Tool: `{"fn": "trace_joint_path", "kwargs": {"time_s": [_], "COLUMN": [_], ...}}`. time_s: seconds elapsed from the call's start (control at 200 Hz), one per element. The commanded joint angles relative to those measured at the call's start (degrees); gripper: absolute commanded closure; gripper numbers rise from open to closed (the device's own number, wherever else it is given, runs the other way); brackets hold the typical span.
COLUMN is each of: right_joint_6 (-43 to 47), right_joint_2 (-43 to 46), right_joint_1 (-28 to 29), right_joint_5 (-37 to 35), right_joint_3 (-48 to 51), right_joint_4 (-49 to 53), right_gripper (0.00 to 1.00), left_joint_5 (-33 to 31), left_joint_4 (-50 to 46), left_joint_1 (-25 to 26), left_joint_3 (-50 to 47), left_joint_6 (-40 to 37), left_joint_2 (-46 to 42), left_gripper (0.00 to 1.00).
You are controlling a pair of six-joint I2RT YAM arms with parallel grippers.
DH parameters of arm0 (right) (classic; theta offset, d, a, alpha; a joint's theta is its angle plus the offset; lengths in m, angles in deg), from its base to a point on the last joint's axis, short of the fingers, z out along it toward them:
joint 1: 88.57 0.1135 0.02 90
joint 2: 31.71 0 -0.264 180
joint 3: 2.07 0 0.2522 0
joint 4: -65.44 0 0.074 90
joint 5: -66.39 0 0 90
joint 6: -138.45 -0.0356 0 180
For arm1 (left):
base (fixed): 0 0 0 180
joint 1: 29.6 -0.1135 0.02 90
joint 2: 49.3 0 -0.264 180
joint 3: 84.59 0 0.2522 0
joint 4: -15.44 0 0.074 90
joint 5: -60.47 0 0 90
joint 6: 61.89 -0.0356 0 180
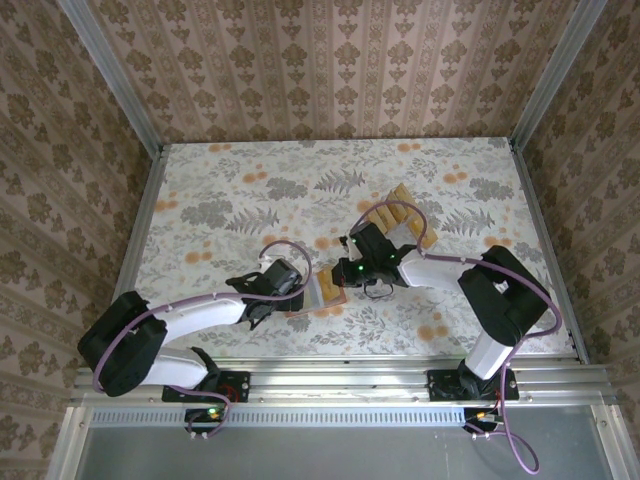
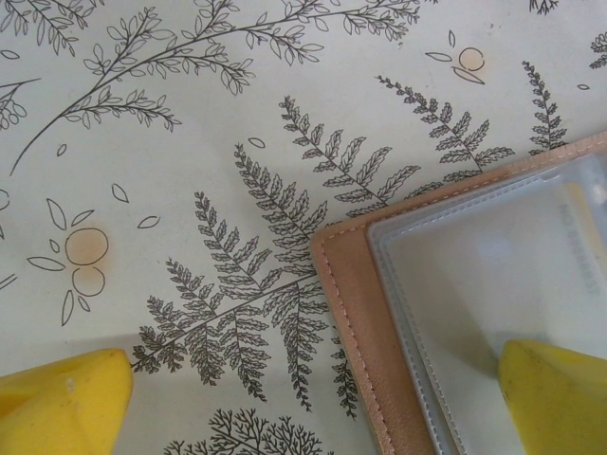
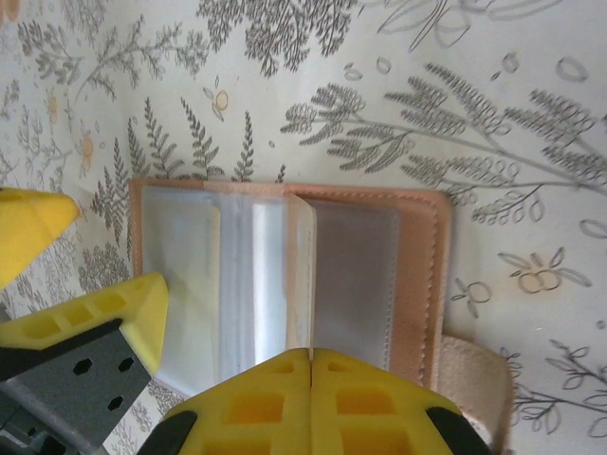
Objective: Put the credit cards into the card holder
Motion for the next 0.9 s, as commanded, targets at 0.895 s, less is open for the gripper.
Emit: {"fn": "trace_joint_path", "kwargs": {"time_s": [0.895], "right_joint_6": [-0.9], "right_joint_2": [1.8], "right_joint_1": [-1.4], "right_joint_5": [1.5], "right_joint_3": [1.8], "right_joint_4": [-1.4], "right_gripper": [1.0], "left_joint_5": [0.4], "left_joint_4": [-2.9], "left_joint_1": [2.0], "left_joint_3": [-0.4], "left_joint_6": [0.8], "left_joint_2": [-4.1], "left_gripper": [0.0]}}
